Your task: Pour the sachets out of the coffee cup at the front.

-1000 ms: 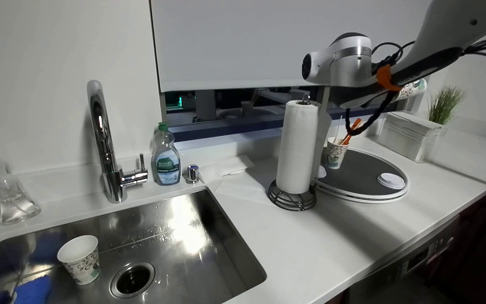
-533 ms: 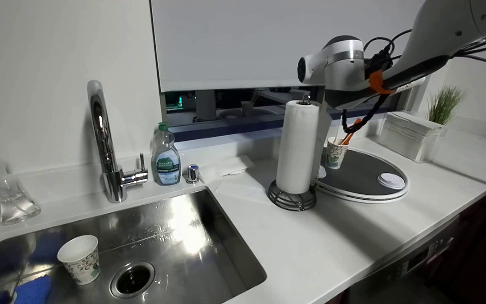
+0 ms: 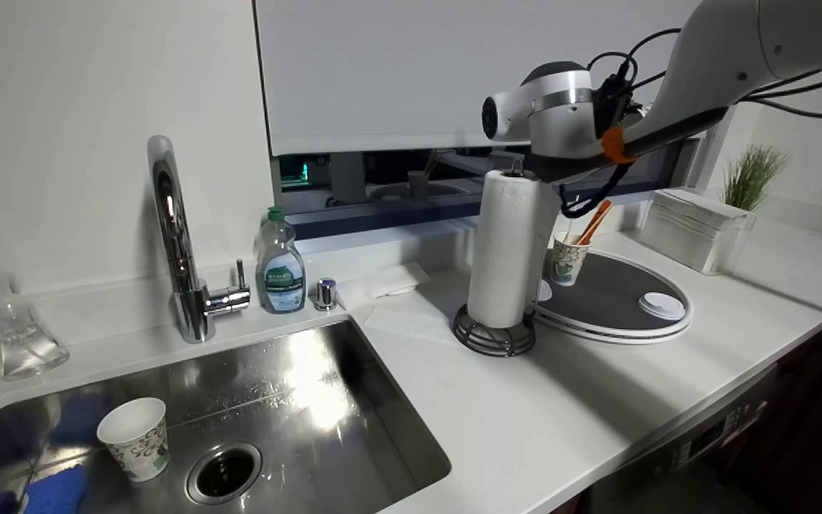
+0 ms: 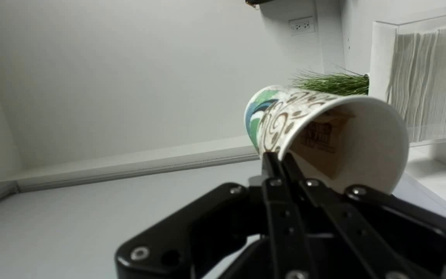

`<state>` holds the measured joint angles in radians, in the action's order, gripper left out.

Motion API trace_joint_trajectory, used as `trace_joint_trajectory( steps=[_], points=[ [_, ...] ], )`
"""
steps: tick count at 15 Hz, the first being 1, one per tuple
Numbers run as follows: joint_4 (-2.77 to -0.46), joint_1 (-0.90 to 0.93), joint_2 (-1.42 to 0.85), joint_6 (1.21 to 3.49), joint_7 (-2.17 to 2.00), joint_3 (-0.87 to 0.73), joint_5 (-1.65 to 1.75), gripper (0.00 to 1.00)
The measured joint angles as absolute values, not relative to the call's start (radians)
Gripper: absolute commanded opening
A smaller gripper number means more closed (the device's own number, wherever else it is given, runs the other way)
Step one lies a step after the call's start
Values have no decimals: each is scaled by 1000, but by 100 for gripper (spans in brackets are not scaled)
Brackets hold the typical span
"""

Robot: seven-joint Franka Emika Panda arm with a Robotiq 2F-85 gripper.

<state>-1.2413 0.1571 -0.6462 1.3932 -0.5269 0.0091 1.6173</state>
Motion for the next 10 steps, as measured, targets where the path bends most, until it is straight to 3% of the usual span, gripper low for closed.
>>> trace_joint_trajectory(
  steps=[10],
  points=[
    [-1230, 201, -657, 1393, -309, -2, 1757, 1]
  ],
)
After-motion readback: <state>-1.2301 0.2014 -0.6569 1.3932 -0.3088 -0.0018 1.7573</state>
